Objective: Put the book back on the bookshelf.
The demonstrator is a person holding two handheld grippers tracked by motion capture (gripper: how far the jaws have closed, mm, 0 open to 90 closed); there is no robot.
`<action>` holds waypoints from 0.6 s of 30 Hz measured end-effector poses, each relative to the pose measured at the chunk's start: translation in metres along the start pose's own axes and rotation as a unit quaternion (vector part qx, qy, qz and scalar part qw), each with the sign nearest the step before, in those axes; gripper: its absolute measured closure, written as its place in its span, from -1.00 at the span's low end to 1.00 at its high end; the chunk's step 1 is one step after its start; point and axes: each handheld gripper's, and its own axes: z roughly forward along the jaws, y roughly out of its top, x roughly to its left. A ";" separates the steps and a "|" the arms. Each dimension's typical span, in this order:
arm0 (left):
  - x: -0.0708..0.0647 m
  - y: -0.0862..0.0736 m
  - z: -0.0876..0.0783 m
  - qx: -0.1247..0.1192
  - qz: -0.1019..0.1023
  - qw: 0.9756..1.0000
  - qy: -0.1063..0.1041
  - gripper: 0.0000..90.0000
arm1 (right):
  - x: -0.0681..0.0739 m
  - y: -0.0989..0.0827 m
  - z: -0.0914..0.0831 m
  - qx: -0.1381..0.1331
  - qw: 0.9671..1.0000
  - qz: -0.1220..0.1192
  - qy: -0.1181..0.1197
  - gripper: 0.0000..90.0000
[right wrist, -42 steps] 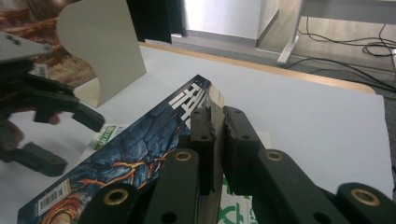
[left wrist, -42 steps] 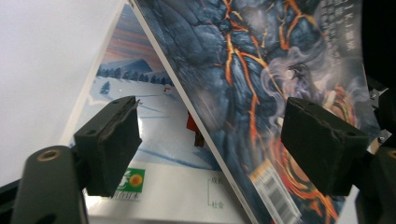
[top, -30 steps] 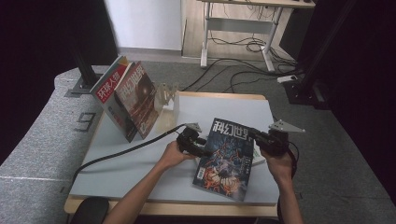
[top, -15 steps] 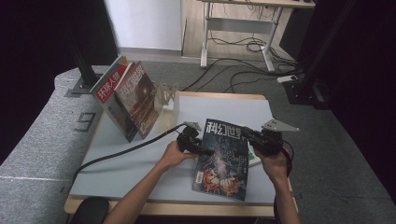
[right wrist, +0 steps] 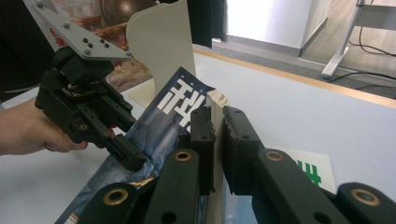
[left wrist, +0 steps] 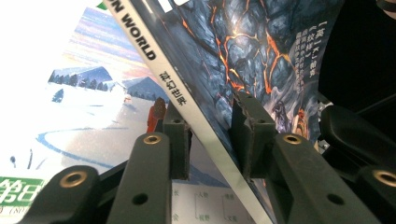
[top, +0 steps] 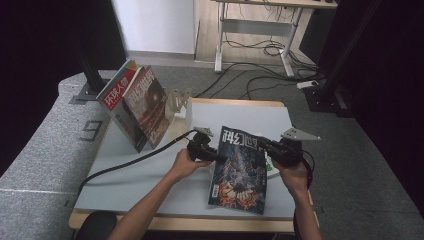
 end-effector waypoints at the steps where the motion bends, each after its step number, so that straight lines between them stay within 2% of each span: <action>1: -0.003 0.000 -0.002 -0.001 0.004 1.000 0.002 0.57 | 0.000 0.001 -0.001 0.000 1.000 -0.002 0.000 0.82; 5: -0.010 0.000 -0.008 -0.004 0.018 1.000 0.004 0.61 | -0.001 0.002 -0.005 0.001 1.000 -0.006 -0.007 0.82; 11: -0.020 -0.002 -0.018 -0.009 0.036 0.999 0.001 0.67 | -0.011 -0.002 -0.010 -0.004 1.000 0.010 -0.009 0.81; 18: -0.029 -0.004 -0.025 -0.011 0.049 0.999 0.005 0.70 | -0.015 -0.006 -0.009 0.009 1.000 0.008 -0.019 0.78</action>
